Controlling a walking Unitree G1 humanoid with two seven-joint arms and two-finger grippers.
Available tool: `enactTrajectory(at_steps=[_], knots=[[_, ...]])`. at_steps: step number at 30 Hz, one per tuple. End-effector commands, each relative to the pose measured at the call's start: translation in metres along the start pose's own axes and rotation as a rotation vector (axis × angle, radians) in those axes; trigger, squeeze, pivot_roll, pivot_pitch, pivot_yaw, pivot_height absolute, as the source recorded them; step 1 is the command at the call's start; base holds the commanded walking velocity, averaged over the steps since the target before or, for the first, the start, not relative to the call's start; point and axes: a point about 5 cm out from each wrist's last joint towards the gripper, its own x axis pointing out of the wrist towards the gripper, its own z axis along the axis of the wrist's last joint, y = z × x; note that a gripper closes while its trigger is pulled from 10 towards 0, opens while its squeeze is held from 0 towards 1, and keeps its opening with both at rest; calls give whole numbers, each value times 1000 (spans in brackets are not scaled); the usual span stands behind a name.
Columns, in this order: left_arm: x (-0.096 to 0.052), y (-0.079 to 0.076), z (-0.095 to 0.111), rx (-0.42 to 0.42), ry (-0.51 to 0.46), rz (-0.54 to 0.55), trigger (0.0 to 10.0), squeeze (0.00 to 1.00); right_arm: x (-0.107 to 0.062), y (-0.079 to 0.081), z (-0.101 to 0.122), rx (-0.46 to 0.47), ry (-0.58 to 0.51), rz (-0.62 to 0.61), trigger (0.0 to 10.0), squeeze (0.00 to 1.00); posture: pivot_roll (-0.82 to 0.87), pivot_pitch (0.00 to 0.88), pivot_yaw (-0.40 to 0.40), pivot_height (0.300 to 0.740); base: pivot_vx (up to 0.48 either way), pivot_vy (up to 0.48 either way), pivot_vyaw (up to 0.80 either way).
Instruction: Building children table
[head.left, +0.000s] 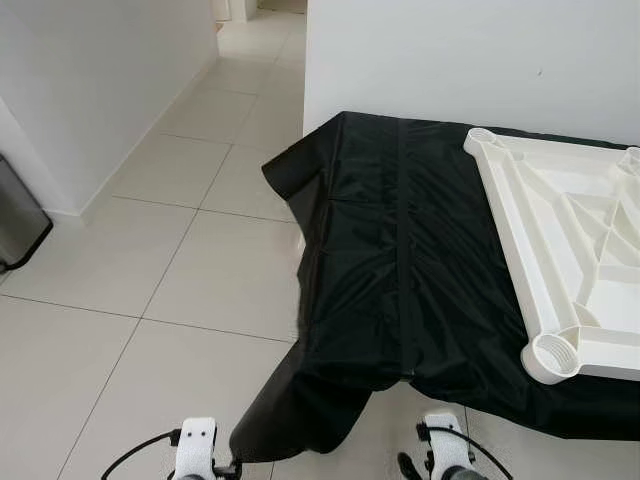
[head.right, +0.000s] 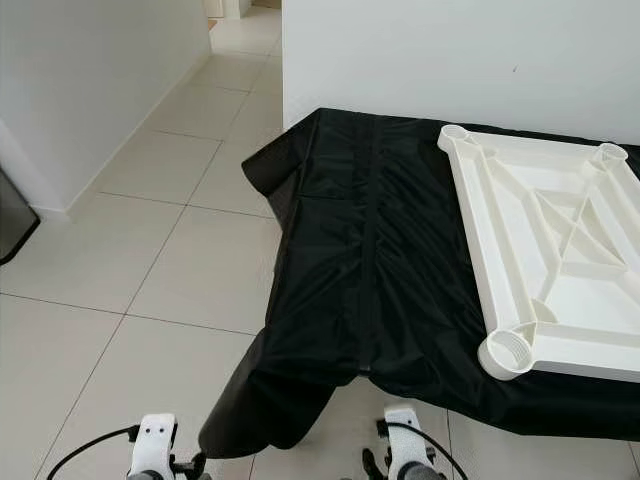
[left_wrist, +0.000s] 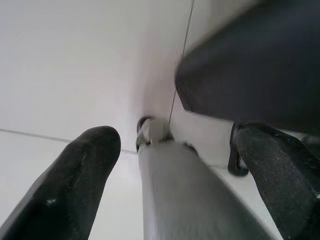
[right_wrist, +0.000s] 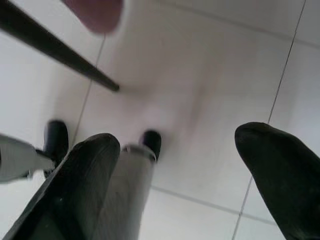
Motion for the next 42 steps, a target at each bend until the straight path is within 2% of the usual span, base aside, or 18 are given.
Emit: enactTrajectory(at_steps=[1,5,9,20,30,42], knots=[[1,-6,6,-25,-30,-107,10000,0,0,3,-3,29,3,4,10000,0,-21,39,-14,740,0,0,0],[2,-8,13,-25,-47,-114,10000,0,1,5,-1,25,-1,11,10000,0,-14,37,-16,740,0,0,0],[3,-9,12,-13,-39,-114,10000,0,1,6,0,24,-1,14,10000,0,-13,36,-15,740,0,0,0],[-2,-5,-8,-29,19,-100,10000,0,-1,5,-5,31,9,12,10000,0,-13,42,-14,740,0,0,0],[-3,-4,-11,-33,29,-96,10000,0,-1,4,-6,28,17,11,10000,0,-13,46,-15,740,0,0,0],[-3,-4,-11,-34,36,-96,10000,0,-2,4,-8,31,19,9,10000,0,-17,50,-11,740,-263,0,0]])
